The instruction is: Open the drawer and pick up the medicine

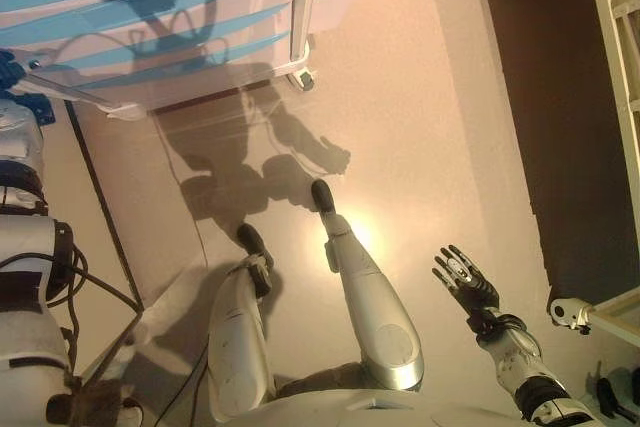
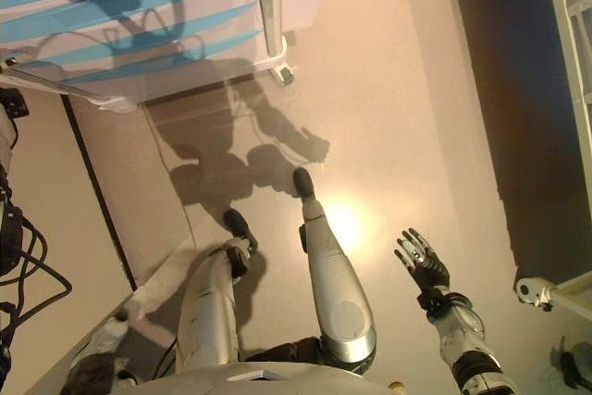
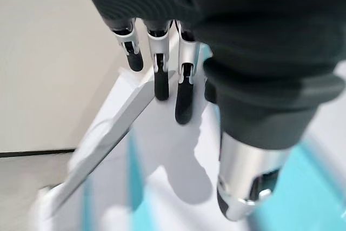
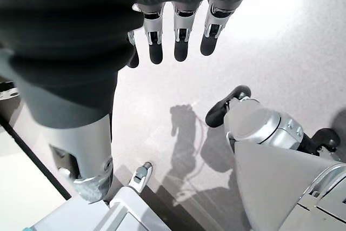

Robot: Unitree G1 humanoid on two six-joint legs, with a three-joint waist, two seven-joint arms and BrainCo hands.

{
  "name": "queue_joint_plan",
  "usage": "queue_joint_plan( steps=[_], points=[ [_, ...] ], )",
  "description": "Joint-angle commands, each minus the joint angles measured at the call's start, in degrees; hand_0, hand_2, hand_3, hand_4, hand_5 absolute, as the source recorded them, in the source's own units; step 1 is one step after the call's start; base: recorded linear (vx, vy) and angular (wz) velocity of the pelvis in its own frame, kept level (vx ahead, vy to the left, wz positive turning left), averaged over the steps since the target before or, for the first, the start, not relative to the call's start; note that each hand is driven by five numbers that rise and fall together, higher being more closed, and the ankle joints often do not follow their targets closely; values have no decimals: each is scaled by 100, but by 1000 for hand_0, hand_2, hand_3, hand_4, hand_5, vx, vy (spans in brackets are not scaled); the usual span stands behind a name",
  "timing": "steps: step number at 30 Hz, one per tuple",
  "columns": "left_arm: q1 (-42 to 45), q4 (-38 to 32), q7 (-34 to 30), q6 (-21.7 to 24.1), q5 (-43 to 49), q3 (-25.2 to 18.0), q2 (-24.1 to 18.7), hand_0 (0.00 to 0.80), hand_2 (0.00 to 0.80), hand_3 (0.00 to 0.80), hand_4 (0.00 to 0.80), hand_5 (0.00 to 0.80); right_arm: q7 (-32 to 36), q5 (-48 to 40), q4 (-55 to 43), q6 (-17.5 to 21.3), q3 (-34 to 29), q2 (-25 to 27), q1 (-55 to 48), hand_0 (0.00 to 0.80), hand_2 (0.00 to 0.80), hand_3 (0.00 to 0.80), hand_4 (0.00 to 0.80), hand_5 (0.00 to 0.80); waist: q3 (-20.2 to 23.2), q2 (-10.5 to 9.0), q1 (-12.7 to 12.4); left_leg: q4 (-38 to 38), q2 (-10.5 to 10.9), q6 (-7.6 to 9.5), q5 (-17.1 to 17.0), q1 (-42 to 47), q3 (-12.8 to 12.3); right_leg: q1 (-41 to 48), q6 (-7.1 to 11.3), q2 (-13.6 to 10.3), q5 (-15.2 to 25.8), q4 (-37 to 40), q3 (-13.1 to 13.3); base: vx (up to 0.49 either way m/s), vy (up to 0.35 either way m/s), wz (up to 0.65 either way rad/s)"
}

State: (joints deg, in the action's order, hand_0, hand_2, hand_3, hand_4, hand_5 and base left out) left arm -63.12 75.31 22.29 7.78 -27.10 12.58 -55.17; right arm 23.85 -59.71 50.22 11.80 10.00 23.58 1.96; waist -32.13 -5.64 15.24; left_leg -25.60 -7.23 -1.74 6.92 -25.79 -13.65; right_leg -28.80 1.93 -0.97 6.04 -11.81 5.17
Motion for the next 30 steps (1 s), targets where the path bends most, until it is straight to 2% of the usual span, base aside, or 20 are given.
queue_joint_plan(
  steps=[1, 4, 7, 10, 15, 16, 18, 21, 24, 30],
  points=[
    [-671, -23, 543, 968, -255, -155, -970, 0, 0, 0, 0, 0, -30, -282, -118, 174, 223, 12, -533, 0, 0, 0, 0, 0, 234, -288, -2, -341, 42, 80, 750, 82, 2, 162, 562, -276, -86, 345, -77, 0, -92, 2],
    [-581, -93, 411, 1160, -229, -224, -935, 0, 0, 0, 0, 0, 57, -211, -133, 141, 271, -51, -539, 0, 0, 0, 0, 0, 234, -367, -43, -323, 30, 86, 757, 110, 55, 232, 555, -252, -63, 417, -107, -9, -82, -4],
    [-456, -187, -36, 1098, -486, -286, -872, 0, 0, 0, 0, 0, 116, -97, -150, 177, 318, -119, -564, 0, 0, 0, 0, 0, 234, -390, -79, -276, 38, 103, 770, 184, 89, 334, 558, -232, -65, 448, -133, -4, -86, 4],
    [-141, -376, -709, 919, -676, -409, -691, 0, 0, 0, 0, 0, 215, 55, -184, 126, 336, -181, -588, 0, 0, 0, 0, 0, 234, -399, -145, -212, 47, 104, 766, 307, 130, 494, 557, -215, -98, 474, -180, -3, -105, 3],
    [545, -655, -1844, 350, -1092, -601, -214, 0, 0, 0, 0, 0, 196, 537, -123, -109, 392, -282, -539, 0, 0, 0, 0, 0, 234, -361, -331, -6, 134, 126, 734, 626, 266, 883, 549, -227, -182, 502, -316, -15, -143, 6],
    [751, -703, -2148, 199, -1240, -626, -64, 0, 0, 0, 0, 0, 188, 621, -82, -272, 414, -293, -484, 0, 0, 0, 0, 0, 234, -410, -367, 78, 186, 137, 519, 638, 231, 920, 507, -273, -63, 542, -340, -80, -199, 11],
    [1102, -790, -2564, -90, -1476, -674, 165, 0, 0, 0, 0, 0, 84, 974, 16, -523, 453, -312, -407, 0, 0, 0, 0, 0, 234, -382, -464, 187, 218, 123, 463, 783, 289, 1102, 503, -285, -86, 578, -399, -31, -188, 9],
    [1914, -1071, -2933, -502, -1667, -703, 796, 0, 0, 0, 0, 0, -69, 1193, 153, -841, 554, -349, -223, 0, 0, 0, 0, 0, 284, -300, -701, 514, 296, 80, 265, 1077, 446, 1459, 475, -295, -140, 659, -549, 40, -173, 9],
    [2761, -1189, -3378, -529, -1704, -730, 1449, 0, 0, 0, 0, 0, -343, 1168, 302, -1120, 550, -394, -97, 0, 0, 0, 0, 0, 442, -170, -896, 875, 377, 21, 42, 1312, 617, 1706, 443, -287, -212, 710, -687, 71, -133, 28],
    [4180, -1064, -3961, -795, -2061, -800, 2624, 0, 0, 0, 0, 0, -759, 1461, 447, -1234, 377, -459, 5, 0, 0, 0, 0, 0, 859, 104, -1139, 1587, 477, -72, -375, 1803, 866, 2122, 361, -273, -320, 835, -903, 65, -50, 24]
  ],
)
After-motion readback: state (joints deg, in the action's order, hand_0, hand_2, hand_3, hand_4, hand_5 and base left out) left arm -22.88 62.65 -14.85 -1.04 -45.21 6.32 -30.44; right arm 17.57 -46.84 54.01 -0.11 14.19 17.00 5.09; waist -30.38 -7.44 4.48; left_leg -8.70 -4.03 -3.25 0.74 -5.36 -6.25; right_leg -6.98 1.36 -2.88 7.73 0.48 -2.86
